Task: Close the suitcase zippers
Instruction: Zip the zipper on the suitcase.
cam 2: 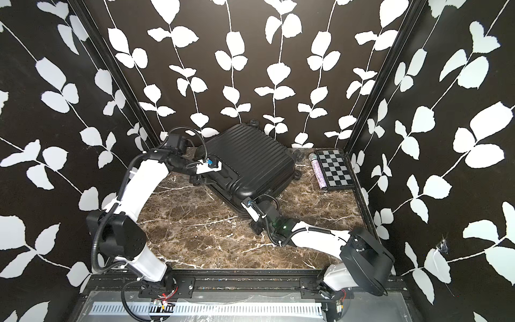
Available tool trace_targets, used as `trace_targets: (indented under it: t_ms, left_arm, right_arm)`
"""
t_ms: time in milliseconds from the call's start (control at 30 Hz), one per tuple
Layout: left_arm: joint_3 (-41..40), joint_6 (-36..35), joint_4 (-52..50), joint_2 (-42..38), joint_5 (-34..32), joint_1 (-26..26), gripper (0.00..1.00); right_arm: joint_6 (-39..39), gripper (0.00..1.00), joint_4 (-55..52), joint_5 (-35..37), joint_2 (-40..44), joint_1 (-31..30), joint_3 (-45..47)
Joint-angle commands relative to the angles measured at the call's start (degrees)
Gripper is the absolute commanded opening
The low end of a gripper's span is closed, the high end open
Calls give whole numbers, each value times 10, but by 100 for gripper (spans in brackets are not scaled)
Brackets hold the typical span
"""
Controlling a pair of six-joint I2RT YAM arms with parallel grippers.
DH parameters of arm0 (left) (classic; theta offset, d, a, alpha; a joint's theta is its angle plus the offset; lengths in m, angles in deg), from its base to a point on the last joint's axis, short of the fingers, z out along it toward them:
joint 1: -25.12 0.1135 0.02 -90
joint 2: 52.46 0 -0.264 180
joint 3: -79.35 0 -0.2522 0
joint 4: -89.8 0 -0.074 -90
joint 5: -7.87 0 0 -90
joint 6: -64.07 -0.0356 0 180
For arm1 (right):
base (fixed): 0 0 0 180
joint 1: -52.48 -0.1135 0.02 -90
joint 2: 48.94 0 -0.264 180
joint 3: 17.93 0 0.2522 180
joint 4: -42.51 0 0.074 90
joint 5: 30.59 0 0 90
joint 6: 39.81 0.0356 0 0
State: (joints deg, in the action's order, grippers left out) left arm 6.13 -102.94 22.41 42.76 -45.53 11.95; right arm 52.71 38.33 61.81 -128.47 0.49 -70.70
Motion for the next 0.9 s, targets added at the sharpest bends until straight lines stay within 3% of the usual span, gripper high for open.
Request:
trace_targets:
  t_ms: [0, 100, 467, 700, 867]
  left_arm:
    - [14, -38, 16, 3, -17, -10, 74]
    - [22, -48, 40, 29, -49, -13, 75]
    - [114, -114, -115, 104, -156, -44, 62]
    - [125, -82, -226, 103, -200, -77, 55]
    - [89, -52, -258, 78, -209, -85, 49]
  right_arm:
    - [13, 0, 33, 23, 19, 13, -17]
    - [15, 0, 31, 23, 20, 13, -14]
    - [15, 0, 28, 29, 29, 13, -8]
    - [18, 0, 9, 64, 35, 17, -6]
    - [32, 0, -5, 87, 45, 31, 0]
